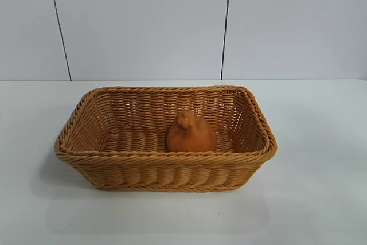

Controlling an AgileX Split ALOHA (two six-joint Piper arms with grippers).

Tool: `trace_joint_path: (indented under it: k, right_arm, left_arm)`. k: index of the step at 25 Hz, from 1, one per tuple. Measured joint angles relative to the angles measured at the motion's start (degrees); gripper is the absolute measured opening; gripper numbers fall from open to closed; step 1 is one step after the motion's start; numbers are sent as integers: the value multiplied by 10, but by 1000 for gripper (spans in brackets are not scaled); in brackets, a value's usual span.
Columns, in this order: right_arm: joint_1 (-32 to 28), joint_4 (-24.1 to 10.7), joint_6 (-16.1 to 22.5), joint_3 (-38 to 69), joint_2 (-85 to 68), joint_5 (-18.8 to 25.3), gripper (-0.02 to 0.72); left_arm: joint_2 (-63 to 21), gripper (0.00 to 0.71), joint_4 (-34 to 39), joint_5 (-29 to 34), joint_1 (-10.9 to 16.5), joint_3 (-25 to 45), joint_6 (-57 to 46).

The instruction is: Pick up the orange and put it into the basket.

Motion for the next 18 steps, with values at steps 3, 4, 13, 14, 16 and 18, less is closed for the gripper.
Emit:
trace_joint_path:
  k: [3,4,13,14,16,18]
  right_arm:
    - [0,0,0,36,-75,-2,610]
    - [0,0,0,37,-102,-3,610]
    - [0,0,0,37,-280,-6,610]
    - [0,0,0,37,-293,-6,610]
    - [0,0,0,37,-314,-6,610]
    - [0,0,0,38,-335,-5,610]
  left_arm:
    - [0,644,0,0,0,0,0]
    - [0,644,0,0,0,0,0]
    - [0,644,0,0,0,0,0]
    - [0,644,0,0,0,0,0]
    - [0,644,0,0,0,0,0]
    - [0,644,0,0,0,0,0]
